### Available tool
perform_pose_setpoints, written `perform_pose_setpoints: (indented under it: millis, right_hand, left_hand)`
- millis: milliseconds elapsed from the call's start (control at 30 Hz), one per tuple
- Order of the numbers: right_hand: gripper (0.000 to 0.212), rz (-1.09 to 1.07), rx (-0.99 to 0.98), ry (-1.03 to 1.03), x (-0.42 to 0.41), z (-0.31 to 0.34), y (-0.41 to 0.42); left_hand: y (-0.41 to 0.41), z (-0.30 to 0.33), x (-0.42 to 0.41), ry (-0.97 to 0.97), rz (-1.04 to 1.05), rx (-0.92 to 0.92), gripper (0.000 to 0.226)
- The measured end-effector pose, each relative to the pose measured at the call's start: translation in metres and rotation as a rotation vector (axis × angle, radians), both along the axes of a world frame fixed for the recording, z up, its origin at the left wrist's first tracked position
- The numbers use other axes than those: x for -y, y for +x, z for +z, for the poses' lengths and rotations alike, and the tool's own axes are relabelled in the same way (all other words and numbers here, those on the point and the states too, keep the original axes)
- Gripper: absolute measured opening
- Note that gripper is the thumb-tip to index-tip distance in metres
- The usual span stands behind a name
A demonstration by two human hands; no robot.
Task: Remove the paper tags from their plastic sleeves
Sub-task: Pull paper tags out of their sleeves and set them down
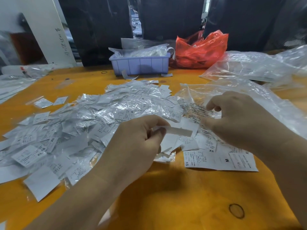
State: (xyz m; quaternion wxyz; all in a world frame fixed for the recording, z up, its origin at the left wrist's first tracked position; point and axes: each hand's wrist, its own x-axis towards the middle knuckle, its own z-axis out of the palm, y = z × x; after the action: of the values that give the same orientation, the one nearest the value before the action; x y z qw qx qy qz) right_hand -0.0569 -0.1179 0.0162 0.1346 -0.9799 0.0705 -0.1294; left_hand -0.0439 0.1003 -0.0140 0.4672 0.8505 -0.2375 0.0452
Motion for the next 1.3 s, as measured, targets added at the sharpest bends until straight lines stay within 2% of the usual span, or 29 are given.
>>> perform_pose_setpoints:
  millis: [67,233,433,767,933,1033,1133,1200,1300]
  right_hand:
    - [0.030,-0.038,-0.032,-0.003,0.001,0.002,-0.001]
    - [0.037,-0.051,-0.309,-0.032,-0.006,-0.006,0.001]
    - [0.044,-0.061,-0.361,-0.088,-0.004,-0.007,0.002]
    - [0.048,-0.041,-0.363,-0.076,-0.008,-0.012,0.002]
    - [0.039,0.009,-0.165,-0.022,-0.013,-0.007,-0.002]
    - [0.036,0.139,0.114,0.081,-0.015,-0.005,-0.004]
    - [0.026,0.246,0.323,0.265,-0.020,-0.001,-0.007]
    - [0.017,0.300,0.334,0.452,-0.023,0.001,-0.007]
    - [0.028,0.356,0.240,0.799,-0.025,0.002,-0.007]
  left_hand:
    - [0.001,-0.001,0.001,0.015,0.024,0.012,0.019]
    - [0.001,-0.003,0.001,0.035,0.085,-0.002,0.024]
    - [-0.001,-0.001,0.002,0.002,0.074,-0.051,0.021]
    - [-0.001,-0.001,0.003,0.033,0.075,-0.025,0.020]
    - [-0.003,0.001,0.004,0.042,0.064,-0.012,0.017]
    - [-0.004,0.004,0.004,0.035,0.045,-0.012,0.007]
    - [-0.005,0.006,0.005,0.015,0.020,0.013,0.024]
    - [-0.004,0.006,0.005,0.003,0.034,0.028,0.027]
    - [-0.002,0.004,0.005,0.024,0.076,0.045,0.007]
